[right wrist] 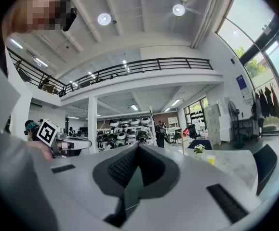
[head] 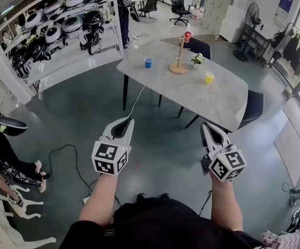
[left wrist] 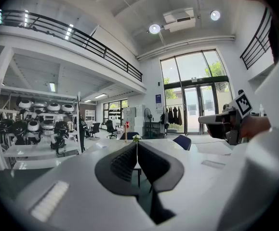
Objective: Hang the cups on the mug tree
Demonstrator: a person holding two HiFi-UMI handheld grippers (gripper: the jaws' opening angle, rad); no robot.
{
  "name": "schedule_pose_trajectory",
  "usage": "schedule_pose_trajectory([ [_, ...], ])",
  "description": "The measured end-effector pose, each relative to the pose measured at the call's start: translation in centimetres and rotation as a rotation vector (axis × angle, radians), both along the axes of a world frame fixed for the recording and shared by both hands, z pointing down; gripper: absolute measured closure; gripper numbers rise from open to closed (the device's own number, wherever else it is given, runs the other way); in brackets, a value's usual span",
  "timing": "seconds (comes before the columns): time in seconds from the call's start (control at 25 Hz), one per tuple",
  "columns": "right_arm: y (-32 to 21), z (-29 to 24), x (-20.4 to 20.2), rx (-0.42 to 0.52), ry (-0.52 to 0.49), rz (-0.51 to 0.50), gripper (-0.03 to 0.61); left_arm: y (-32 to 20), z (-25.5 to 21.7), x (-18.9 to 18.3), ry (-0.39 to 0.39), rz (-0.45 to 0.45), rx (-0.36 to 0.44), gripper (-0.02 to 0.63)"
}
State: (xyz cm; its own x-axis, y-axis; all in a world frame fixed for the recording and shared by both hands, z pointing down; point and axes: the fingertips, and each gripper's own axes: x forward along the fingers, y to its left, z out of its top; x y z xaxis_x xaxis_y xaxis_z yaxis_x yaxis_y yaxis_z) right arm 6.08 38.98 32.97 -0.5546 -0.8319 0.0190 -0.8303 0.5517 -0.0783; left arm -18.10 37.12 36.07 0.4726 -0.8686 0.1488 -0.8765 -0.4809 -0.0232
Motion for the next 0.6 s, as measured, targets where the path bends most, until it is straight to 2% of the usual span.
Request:
schedule_pose_trajectory([
  [0.6,0.54,-0.33,0.06,0.011,0.006,-0.003,0.570,0.74,0.08,0.15,0.019,0.020,-0.019,0.598],
])
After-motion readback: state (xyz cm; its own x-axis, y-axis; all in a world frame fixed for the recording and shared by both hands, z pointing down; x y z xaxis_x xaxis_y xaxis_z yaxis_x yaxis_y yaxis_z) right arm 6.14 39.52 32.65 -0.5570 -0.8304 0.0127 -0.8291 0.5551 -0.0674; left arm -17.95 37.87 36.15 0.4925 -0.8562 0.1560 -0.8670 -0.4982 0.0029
